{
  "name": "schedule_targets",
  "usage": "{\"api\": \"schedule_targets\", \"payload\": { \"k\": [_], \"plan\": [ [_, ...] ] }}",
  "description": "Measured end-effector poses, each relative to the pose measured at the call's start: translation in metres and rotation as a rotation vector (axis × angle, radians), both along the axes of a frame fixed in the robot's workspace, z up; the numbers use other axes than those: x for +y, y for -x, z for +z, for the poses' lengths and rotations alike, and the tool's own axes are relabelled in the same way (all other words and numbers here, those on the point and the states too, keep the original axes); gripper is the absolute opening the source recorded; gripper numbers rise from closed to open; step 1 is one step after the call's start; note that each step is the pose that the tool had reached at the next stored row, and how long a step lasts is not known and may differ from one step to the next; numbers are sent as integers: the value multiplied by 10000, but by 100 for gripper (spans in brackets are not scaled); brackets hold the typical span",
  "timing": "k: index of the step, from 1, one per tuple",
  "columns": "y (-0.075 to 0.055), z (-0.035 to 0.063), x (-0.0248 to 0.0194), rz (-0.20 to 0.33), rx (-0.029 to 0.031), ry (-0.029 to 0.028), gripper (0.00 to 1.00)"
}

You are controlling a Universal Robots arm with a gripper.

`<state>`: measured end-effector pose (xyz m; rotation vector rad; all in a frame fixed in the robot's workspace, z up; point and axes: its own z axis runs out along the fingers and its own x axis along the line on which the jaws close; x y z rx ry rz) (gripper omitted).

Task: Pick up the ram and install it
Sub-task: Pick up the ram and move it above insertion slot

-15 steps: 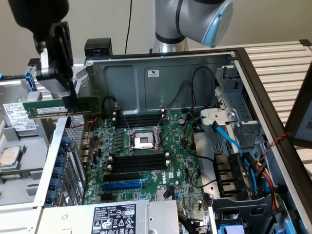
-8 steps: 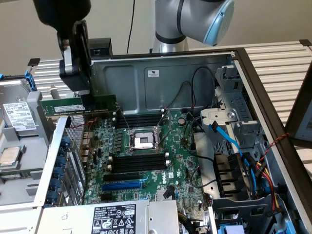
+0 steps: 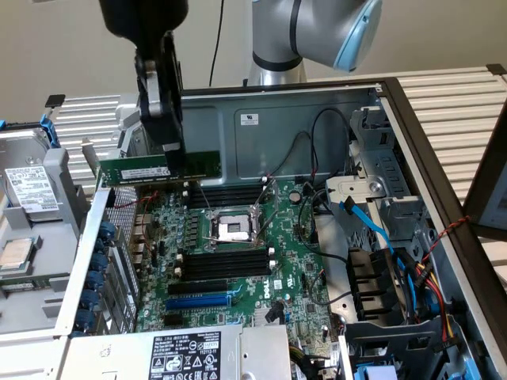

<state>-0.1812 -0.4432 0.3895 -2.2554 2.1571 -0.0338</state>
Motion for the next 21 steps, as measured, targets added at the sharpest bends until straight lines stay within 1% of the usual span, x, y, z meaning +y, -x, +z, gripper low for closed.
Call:
{"api": "schedule_targets", "payload": {
  "k": [6,9,10,11,15,16,17,21],
  "plan": [
    [-273,2,0,-1,0,-5,13],
    [-405,2,4,-1,1,-22,13],
    [-433,2,20,-1,4,-24,13],
    [-445,2,47,-1,3,-25,13],
    [-454,-3,169,-1,3,-52,13],
    [-456,-5,196,-1,3,-68,13],
    [-458,-6,207,0,4,-86,13],
    [-458,-6,207,-1,3,-87,13]
  ]
}}
